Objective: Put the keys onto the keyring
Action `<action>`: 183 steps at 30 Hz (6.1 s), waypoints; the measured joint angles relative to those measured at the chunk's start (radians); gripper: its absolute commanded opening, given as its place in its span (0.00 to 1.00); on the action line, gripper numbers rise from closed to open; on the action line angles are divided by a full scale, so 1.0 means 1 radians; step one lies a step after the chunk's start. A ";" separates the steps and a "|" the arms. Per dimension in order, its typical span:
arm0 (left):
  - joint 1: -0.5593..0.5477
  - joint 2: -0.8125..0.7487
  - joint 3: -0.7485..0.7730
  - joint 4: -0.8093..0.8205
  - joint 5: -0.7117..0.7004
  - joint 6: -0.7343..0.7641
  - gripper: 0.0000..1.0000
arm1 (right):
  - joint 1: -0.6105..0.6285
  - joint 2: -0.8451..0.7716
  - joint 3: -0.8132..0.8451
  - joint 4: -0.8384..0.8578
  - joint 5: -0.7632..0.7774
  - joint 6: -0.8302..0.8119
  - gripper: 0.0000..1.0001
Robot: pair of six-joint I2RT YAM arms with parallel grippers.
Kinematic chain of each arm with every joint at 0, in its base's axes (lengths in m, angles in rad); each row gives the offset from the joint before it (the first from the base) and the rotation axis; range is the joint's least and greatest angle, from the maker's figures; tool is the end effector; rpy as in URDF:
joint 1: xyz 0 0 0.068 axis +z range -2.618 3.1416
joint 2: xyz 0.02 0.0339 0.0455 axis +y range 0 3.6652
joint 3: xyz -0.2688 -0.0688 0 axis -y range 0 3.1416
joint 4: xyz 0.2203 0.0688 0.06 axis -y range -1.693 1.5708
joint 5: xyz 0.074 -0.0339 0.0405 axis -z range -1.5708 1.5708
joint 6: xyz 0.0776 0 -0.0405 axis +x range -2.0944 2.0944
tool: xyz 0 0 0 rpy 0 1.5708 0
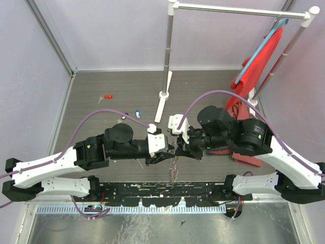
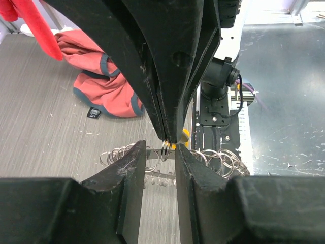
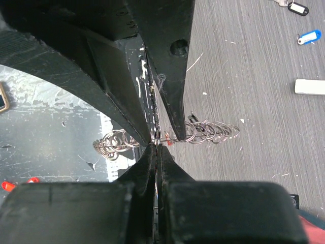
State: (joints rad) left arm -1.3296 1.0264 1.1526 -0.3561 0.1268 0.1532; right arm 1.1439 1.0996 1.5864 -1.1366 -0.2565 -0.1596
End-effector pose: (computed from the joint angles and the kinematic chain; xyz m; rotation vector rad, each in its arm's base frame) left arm 0.0475 -0.2342 0.3963 1.3542 1.3373 -0.9367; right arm 0.0580 0.1750 0.4189 -1.5246 1.7536 0.8071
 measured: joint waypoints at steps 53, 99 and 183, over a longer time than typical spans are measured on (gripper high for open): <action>0.000 -0.123 -0.115 0.108 -0.159 -0.080 0.00 | 0.002 -0.326 -0.386 0.576 0.336 0.430 0.41; 0.000 -0.148 -0.114 0.045 -0.305 -0.079 0.00 | 0.000 -0.153 -0.345 0.549 0.280 0.585 0.12; 0.000 -0.179 -0.134 0.097 -0.282 -0.078 0.00 | 0.000 -0.127 -0.345 0.510 0.285 0.599 0.01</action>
State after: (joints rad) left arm -1.3296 0.8471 1.0191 -0.2592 -0.1555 0.0750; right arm 1.1442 0.9730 1.2415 -0.6266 0.0284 0.4389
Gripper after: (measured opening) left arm 0.008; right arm 0.028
